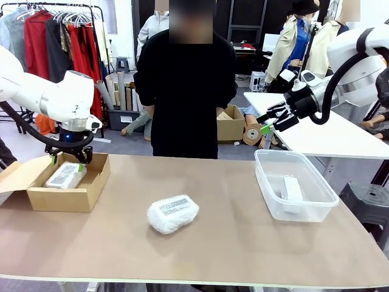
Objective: Separate and place wrapped and unwrapped clocks.
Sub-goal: Pick up the Digital clock indicated by the person.
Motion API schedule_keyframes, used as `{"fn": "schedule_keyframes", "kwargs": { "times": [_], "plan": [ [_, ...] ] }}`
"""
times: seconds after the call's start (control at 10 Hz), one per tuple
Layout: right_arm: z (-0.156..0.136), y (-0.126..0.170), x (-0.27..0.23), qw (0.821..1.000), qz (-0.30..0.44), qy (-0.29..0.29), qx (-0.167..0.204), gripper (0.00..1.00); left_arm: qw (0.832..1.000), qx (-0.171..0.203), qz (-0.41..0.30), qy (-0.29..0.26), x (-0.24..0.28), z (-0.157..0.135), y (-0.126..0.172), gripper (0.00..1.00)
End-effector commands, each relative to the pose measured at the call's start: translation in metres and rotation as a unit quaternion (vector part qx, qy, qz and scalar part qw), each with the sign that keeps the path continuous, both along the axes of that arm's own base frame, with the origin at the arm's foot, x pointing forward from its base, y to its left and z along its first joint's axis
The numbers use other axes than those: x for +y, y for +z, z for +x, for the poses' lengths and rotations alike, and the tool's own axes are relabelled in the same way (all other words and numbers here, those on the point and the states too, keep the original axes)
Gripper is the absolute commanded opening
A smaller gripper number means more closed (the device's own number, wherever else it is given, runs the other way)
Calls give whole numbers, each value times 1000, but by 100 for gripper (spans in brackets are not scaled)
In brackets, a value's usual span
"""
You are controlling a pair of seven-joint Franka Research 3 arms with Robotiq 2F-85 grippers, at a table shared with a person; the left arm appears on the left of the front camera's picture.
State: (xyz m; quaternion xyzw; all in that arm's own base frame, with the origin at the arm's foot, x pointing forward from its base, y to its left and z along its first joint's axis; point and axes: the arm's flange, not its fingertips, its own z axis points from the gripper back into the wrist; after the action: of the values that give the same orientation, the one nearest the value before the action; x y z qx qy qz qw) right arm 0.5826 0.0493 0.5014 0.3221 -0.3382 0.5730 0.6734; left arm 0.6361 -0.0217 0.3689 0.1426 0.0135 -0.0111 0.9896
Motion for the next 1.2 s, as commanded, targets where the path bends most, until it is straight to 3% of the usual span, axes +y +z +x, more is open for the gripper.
{"fn": "schedule_keyframes", "kwargs": {
  "times": [0.0, 0.6, 0.9, 1.1],
  "plan": [
    [0, 1, 0, 1000, -4, 2, -4, 100, 1000, 0, 0, 1, 1, 0, 0, 100],
    [0, 1, 0, 1000, -4, 2, -4, 100, 1000, 1, 0, 0, 0, 0, -1, 100],
    [0, 1, 0, 1000, -4, 2, -4, 100, 999, 13, -40, -27, -12, -20, 28, 100],
    [0, 1, 0, 1000, -4, 2, -4, 100, 993, 38, -68, -92, -17, -41, 60, 100]
  ]
}}
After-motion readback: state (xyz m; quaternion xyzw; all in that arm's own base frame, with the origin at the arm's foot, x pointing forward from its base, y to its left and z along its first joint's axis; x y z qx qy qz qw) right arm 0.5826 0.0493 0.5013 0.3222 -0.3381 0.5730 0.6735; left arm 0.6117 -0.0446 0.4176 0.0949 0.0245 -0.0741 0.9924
